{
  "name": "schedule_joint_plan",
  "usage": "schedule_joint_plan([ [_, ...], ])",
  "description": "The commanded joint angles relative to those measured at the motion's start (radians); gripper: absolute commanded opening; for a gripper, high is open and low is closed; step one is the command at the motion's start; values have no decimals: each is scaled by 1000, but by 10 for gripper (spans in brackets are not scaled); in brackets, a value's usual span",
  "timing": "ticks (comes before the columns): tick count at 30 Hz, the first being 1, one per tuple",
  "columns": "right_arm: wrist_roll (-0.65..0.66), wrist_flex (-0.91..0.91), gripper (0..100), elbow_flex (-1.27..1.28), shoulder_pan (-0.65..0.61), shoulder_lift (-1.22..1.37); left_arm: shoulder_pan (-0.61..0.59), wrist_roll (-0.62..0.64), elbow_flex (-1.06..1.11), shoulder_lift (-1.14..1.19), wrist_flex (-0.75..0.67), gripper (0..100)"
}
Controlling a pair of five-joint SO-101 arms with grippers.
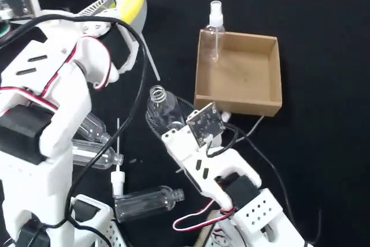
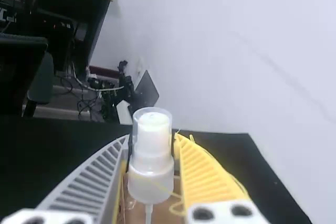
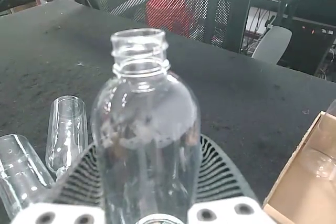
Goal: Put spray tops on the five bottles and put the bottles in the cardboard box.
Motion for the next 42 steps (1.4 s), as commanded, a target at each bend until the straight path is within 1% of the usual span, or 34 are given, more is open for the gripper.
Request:
schedule_joint_plan([
  [1,-9,-35,11,-8,23,-39,5,2,35,-28,8,29],
  [11,-9,-34,11,-8,23,-39,12,3,85,-28,14,29],
  [16,-9,-34,11,-8,23,-39,16,8,87,-28,126,29],
  [21,-9,-34,11,-8,23,-39,81,9,87,-28,239,30],
  [24,-9,-34,11,-8,23,-39,127,9,87,-28,261,33],
  [28,-9,-34,11,-8,23,-39,136,2,127,-18,258,39],
  [29,-9,-32,11,-8,23,-39,136,2,147,-25,258,56],
  [31,-9,-32,11,-8,23,-39,136,2,179,-28,264,129],
  [35,-9,-32,11,-8,23,-39,134,8,205,-29,267,334],
  [37,-9,-32,11,-8,23,-39,134,9,199,-43,267,414],
  [39,-9,-32,11,-8,23,-39,134,9,197,-81,267,462],
  [42,-9,-32,11,-8,23,-39,134,2,206,-152,261,466],
])
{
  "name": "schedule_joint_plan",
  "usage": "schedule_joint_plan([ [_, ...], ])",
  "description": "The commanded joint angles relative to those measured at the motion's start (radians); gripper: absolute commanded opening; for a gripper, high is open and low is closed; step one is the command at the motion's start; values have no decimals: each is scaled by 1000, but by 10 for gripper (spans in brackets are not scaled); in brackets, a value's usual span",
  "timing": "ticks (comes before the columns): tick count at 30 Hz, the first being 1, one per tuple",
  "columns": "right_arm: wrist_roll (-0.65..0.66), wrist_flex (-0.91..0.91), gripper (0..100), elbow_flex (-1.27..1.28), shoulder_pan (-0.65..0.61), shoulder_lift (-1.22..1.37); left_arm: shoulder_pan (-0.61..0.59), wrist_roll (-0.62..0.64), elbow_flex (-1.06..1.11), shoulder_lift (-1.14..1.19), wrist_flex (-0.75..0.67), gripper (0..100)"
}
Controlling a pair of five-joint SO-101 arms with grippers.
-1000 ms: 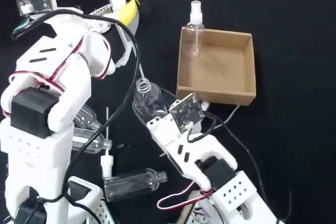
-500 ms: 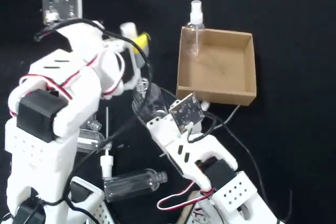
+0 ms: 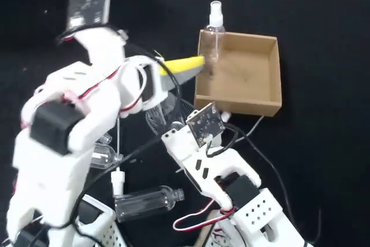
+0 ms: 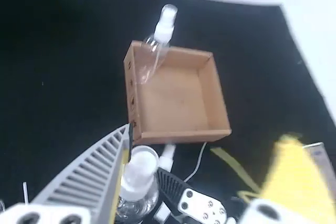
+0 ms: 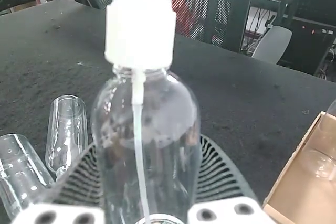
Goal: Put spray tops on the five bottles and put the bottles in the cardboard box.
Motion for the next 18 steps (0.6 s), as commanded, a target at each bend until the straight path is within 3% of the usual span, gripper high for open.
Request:
schedule_joint_plan([
  [1,-9,-32,11,-8,23,-39,12,-2,-5,-115,-3,459],
  [4,-9,-32,11,-12,23,-39,-12,-2,-4,-153,2,432],
  [8,-9,-31,11,-33,87,-41,-145,-2,-4,-163,-2,398],
  [13,-9,75,11,-159,299,-41,-360,5,77,-172,-3,384],
  [18,2,293,11,-378,588,-30,-479,-2,303,-173,-6,386],
])
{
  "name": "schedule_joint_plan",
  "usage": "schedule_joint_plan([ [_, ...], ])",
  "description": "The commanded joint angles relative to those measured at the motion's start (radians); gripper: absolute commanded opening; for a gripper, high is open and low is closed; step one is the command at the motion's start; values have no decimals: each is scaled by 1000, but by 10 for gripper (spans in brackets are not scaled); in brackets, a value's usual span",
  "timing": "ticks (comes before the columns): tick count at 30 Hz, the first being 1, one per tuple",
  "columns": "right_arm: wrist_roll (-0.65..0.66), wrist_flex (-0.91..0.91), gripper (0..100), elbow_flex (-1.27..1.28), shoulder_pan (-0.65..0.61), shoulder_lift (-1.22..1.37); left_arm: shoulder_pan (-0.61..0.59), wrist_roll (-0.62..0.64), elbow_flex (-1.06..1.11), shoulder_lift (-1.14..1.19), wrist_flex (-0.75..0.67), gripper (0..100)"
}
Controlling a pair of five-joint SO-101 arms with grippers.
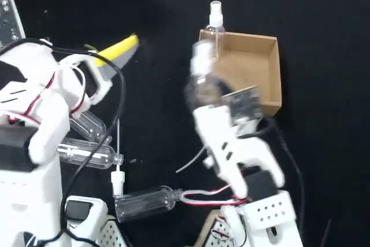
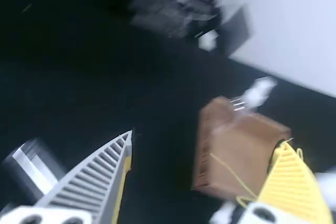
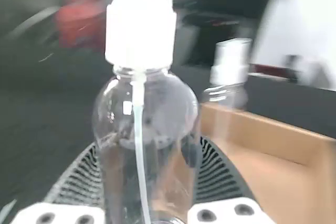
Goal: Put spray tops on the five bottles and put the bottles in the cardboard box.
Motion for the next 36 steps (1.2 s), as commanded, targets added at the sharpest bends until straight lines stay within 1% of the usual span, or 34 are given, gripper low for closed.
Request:
schedule_joint_plan([
  [1,11,164,11,-219,249,-30,-120,2,182,-17,-6,387],
  [4,126,247,11,-325,456,-30,-177,5,286,-15,-43,388],
  [6,187,249,11,-361,575,-28,-185,8,367,-15,-101,389],
  [8,224,249,11,-384,667,-16,-177,2,469,-15,-183,389],
  [10,239,247,11,-410,738,31,-137,2,568,-17,-282,389],
  [13,238,209,11,-453,809,174,-84,8,707,-17,-436,387],
  [15,233,149,11,-476,848,300,-38,9,765,-18,-491,386],
  [16,232,112,11,-486,867,371,-16,9,779,-18,-497,386],
  [20,232,-97,11,-476,922,618,56,9,825,-17,-500,386],
  [22,232,-236,11,-452,947,727,85,9,848,-17,-503,386],
  [28,229,-764,11,-317,964,1021,176,2,921,-17,-503,386],
  [31,143,-990,10,-280,959,1167,214,2,943,-17,-503,386],
  [34,48,-1126,10,-289,964,1303,220,2,957,-17,-503,386],
  [36,12,-1208,10,-311,965,1383,222,3,967,-17,-505,386],
])
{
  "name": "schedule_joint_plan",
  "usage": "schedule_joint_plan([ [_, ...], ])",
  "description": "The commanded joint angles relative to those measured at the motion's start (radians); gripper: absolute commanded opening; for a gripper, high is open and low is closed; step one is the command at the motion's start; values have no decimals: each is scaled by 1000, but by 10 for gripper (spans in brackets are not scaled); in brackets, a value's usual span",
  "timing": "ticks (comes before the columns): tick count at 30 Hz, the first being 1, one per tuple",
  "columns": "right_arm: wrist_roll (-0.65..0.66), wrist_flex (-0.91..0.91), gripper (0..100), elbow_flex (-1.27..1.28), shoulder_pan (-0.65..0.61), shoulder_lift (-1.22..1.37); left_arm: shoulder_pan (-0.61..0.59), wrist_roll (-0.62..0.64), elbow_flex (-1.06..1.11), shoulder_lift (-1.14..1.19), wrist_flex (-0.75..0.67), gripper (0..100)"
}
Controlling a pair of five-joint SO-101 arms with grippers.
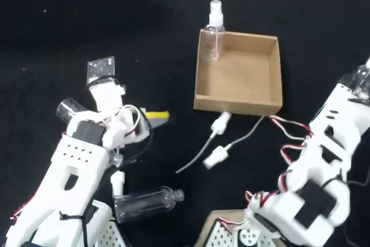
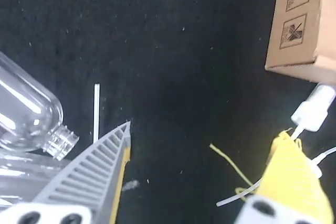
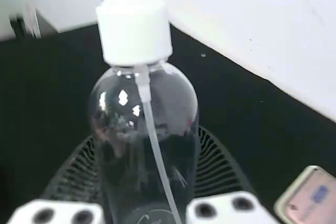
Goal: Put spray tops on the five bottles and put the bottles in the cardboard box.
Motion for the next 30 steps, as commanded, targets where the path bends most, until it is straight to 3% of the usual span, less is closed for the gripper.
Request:
schedule_joint_plan([
  [1,-55,-183,10,-51,20,111,19,3,7,-17,-20,386],
  [13,-57,-516,11,-194,23,501,19,2,36,-15,-21,386],
  [30,-57,-644,16,-249,21,707,18,2,38,-15,-38,386],
])
